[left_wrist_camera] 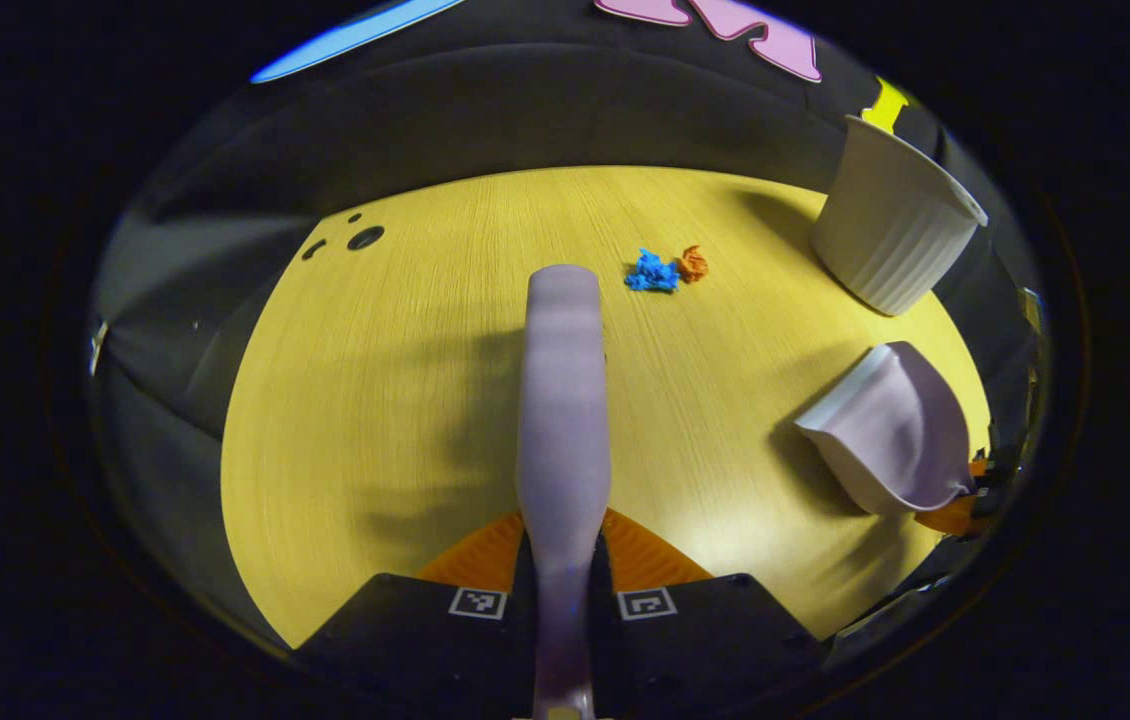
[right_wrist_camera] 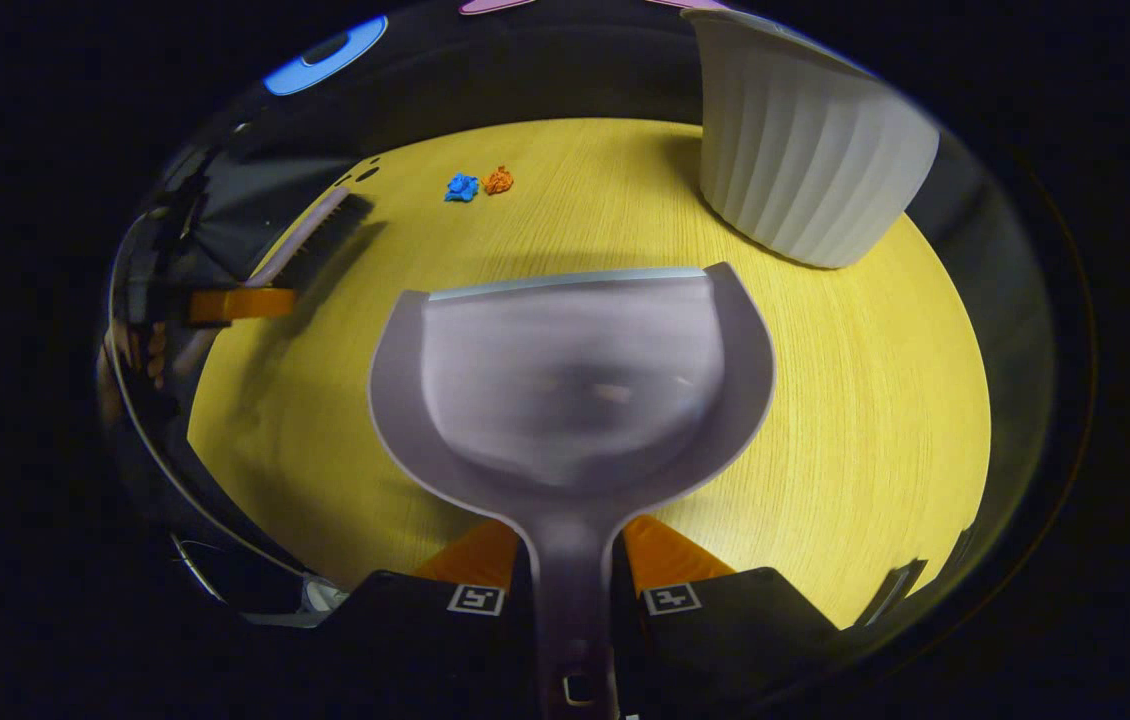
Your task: Pick up the small broom and dustpan from the desktop, sweep the trash into the dustpan with the broom, and then empty the trash into the garbage bin.
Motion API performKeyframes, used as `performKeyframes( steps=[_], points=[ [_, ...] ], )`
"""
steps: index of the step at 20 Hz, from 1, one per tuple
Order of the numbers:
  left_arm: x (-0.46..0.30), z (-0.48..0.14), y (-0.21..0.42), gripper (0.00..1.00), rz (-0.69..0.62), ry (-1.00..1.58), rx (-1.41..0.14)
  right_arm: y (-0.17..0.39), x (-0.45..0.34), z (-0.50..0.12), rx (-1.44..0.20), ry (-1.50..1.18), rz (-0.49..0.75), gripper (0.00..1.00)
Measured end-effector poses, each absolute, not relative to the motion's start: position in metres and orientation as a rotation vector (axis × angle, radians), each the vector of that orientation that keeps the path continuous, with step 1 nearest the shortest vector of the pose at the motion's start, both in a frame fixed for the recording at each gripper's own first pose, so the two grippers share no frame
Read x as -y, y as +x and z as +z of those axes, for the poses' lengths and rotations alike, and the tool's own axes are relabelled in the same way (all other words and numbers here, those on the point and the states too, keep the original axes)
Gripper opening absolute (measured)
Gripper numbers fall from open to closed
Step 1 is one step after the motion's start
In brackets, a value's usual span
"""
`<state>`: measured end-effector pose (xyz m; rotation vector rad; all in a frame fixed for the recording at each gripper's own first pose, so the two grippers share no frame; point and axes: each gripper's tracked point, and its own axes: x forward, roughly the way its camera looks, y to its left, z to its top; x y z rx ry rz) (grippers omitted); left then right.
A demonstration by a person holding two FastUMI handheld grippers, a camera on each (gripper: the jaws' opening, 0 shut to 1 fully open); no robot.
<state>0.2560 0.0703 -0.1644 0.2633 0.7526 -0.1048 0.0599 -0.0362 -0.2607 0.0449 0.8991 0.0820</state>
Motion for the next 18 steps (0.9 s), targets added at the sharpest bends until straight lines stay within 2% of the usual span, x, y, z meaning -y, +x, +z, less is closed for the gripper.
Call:
performKeyframes(
  steps=[5, 7, 9, 10, 11, 14, 15, 18],
  points=[
    [-0.058, -0.159, 0.333, 0.26, -0.148, 0.392, -0.778, 0.065, 0.05, -0.262, -0.905, -0.021, 0.155, 0.35],
    [-0.048, -0.156, 0.366, 0.28, -0.177, 0.519, -0.78, 0.06, 0.052, -0.269, -0.929, -0.026, 0.189, 0.36],
    [-0.037, -0.149, 0.39, 0.26, -0.213, 0.651, -0.757, 0.061, 0.056, -0.27, -0.922, -0.036, 0.2, 0.35],
    [-0.032, -0.147, 0.397, 0.23, -0.237, 0.714, -0.749, 0.061, 0.06, -0.273, -0.921, -0.05, 0.204, 0.35],
    [-0.022, -0.147, 0.405, 0.26, -0.282, 0.778, -0.74, 0.061, 0.063, -0.275, -0.924, -0.058, 0.206, 0.35],
    [-0.009, -0.145, 0.412, 0.27, -0.344, 0.899, -0.75, 0.061, 0.067, -0.275, -0.92, -0.082, 0.228, 0.35],
    [-0.001, -0.146, 0.412, 0.29, -0.377, 0.905, -0.747, 0.059, 0.069, -0.276, -0.922, -0.096, 0.241, 0.35],
    [0.03, -0.153, 0.399, 0.27, -0.516, 0.905, -0.751, 0.054, 0.075, -0.275, -0.924, -0.143, 0.278, 0.35]
  ],
)
